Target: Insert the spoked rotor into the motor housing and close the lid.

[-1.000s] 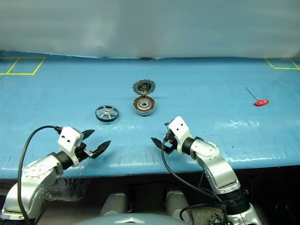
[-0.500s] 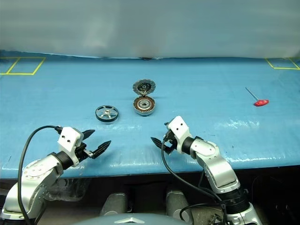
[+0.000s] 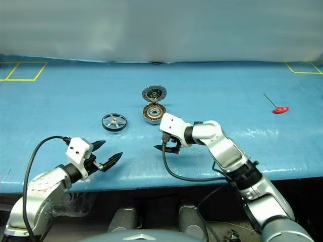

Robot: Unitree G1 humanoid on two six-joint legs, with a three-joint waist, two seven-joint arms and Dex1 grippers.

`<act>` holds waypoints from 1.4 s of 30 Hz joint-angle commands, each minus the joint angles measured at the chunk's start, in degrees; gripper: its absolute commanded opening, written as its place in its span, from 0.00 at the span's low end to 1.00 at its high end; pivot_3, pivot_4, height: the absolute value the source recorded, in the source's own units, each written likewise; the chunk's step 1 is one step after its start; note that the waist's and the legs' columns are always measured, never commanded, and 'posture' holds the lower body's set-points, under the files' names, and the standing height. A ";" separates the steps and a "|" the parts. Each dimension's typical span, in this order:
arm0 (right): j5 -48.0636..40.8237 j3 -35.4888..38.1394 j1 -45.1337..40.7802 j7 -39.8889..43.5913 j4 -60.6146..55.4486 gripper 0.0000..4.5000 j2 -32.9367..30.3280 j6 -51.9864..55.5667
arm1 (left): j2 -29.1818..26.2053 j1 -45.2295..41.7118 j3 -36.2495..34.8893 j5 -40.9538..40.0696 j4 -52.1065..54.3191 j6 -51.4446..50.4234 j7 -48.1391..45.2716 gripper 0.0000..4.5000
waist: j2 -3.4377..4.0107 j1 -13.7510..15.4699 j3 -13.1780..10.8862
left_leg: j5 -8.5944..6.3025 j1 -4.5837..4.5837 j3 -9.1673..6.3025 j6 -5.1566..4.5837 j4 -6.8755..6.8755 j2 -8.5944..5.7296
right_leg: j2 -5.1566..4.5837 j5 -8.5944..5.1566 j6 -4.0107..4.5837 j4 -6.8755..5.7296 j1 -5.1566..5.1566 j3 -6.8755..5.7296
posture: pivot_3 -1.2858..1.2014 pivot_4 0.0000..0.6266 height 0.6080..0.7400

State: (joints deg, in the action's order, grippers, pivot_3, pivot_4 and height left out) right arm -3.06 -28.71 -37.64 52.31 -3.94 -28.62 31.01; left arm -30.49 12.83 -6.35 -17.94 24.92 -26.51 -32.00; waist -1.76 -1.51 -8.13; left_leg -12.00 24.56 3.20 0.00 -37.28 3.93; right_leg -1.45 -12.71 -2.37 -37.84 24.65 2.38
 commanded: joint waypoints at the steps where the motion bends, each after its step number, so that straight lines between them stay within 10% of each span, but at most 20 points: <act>1: 4.31 -2.84 -7.51 2.92 6.91 1.00 1.49 -4.10 | 0.23 0.61 -0.55 0.32 1.95 1.32 0.45 1.00 | 0.00 0.04 0.00 | 0.00 0.01 0.00 0.00 0.00 0.00 | 0.00 0.01 0.01 0.00 0.00 0.00 | 0.52 0.24 1.00; 19: 21.91 -8.32 -33.90 2.27 59.59 1.00 19.67 -26.99 | 2.19 5.96 0.51 0.20 5.53 5.13 1.09 1.00 | 0.12 -0.56 -0.08 | 0.00 0.03 0.01 0.01 0.08 -0.01 | -0.03 0.02 0.06 -0.02 0.04 -0.01 | 0.52 0.24 1.00; 42: 28.21 -5.43 -39.24 2.37 76.21 1.00 25.76 -32.23 | 2.80 8.21 4.36 1.42 5.43 9.21 0.13 1.00 | 0.59 -0.78 -0.40 | 0.00 0.05 0.05 0.01 0.16 -0.01 | -0.02 -0.01 0.12 -0.06 0.12 0.00 | 0.52 0.24 1.00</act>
State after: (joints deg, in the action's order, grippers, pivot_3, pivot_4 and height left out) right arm 24.83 -35.42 -75.38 54.97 72.21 -3.32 -0.74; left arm -28.11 20.93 -1.79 -16.61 27.91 -18.50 -32.16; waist -1.17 -2.29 -8.53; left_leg -11.99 24.60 3.24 0.01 -37.12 3.92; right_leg -1.47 -12.72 -2.25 -37.90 24.76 2.38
